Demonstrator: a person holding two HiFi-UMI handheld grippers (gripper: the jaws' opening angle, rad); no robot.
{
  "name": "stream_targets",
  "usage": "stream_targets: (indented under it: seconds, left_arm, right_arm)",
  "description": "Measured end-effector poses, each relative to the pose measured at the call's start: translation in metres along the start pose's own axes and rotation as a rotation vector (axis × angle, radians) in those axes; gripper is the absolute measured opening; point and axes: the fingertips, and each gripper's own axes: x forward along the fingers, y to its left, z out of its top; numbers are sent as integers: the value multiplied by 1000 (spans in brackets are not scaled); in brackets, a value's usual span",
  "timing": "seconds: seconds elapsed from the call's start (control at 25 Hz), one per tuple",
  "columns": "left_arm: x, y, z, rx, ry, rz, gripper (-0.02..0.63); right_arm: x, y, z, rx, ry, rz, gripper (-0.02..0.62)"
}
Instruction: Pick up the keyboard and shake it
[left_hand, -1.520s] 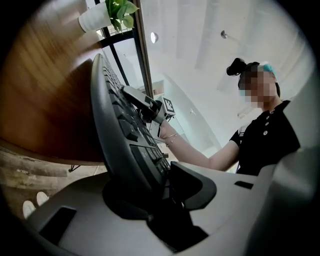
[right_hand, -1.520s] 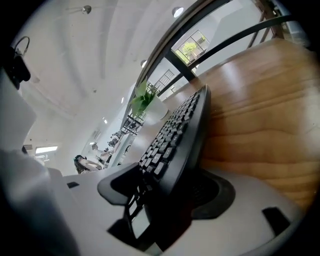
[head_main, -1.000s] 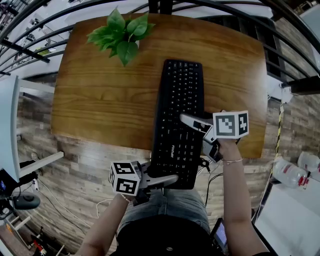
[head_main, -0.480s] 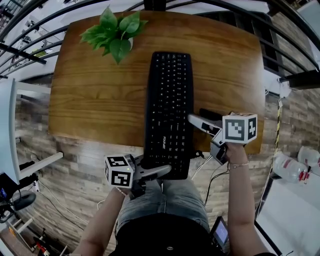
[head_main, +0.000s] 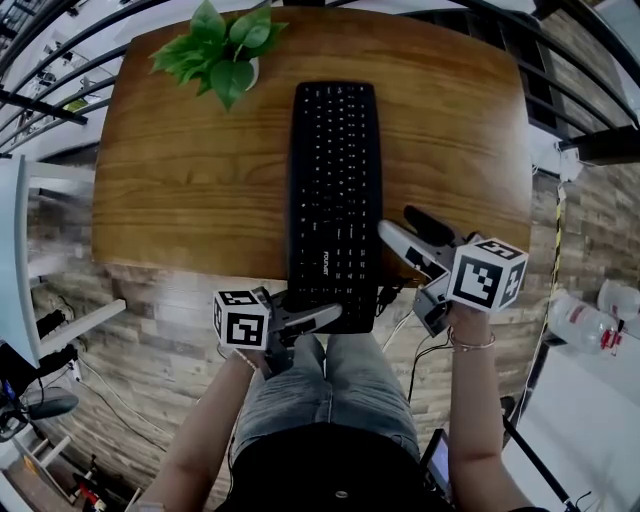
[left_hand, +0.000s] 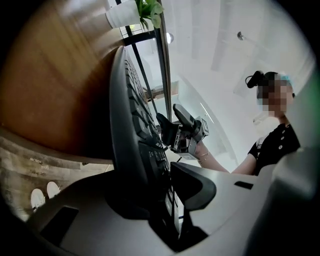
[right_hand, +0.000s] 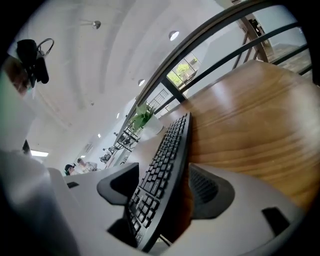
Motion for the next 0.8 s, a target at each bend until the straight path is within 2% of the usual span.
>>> stream_targets:
  seconds: [0.44,0.72,0.8]
  left_arm:
    - [3,22,-1,-24,-55,25,137]
    - [3,26,1,-39,-71,19,137]
    - [2,29,-1,-73,-86,29,174]
  right_arm:
    - [-7,9,-18,-23,-24,11,287]
    - [-5,14,-27,-1,-34,38,287]
    - [-5,18,-28,-13,-28,44,287]
